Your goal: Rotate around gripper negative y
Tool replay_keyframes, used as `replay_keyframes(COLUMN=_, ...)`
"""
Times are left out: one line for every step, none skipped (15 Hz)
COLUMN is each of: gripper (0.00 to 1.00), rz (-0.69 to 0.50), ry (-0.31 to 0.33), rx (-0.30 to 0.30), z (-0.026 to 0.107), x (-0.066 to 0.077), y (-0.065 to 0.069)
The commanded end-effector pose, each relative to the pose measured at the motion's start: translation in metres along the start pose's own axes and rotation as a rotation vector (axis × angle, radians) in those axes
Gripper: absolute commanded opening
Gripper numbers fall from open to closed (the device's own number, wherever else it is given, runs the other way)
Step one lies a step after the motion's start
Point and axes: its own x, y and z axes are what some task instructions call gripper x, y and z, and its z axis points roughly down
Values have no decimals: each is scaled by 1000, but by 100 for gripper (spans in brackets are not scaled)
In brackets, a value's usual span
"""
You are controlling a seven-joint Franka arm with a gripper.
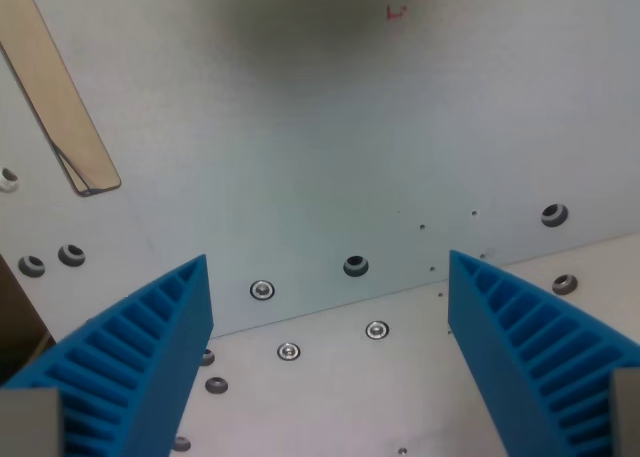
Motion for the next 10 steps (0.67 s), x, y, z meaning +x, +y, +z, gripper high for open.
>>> replay_keyframes(gripper=100, rz=-10, ry=-247, rx=9, z=-8, x=8, y=1)
replay_keyframes(gripper=100, rz=-10, ry=-259, rx=9, z=-8, x=8, y=1)
replay_keyframes(gripper=100, rz=-10, ry=-270, rx=9, z=-8, x=8, y=1)
replay_keyframes(gripper=100, rz=-10, ry=-282, rx=9, z=-8, x=8, y=1)
replay_keyframes(gripper=100, rz=-10, ry=-294, rx=9, z=-8, x=8, y=1)
replay_keyframes(gripper=100, rz=-11, ry=-305, rx=9, z=-8, x=8, y=1)
replay_keyframes(gripper=100, rz=-11, ry=-317, rx=9, z=-8, x=8, y=1)
replay_keyframes(gripper=100, rz=-11, ry=-329, rx=9, z=-8, x=8, y=1)
replay_keyframes(gripper=100, rz=-11, ry=-340, rx=8, z=-8, x=8, y=1)
replay_keyframes(gripper=100, rz=-11, ry=-352, rx=8, z=-8, x=8, y=1)
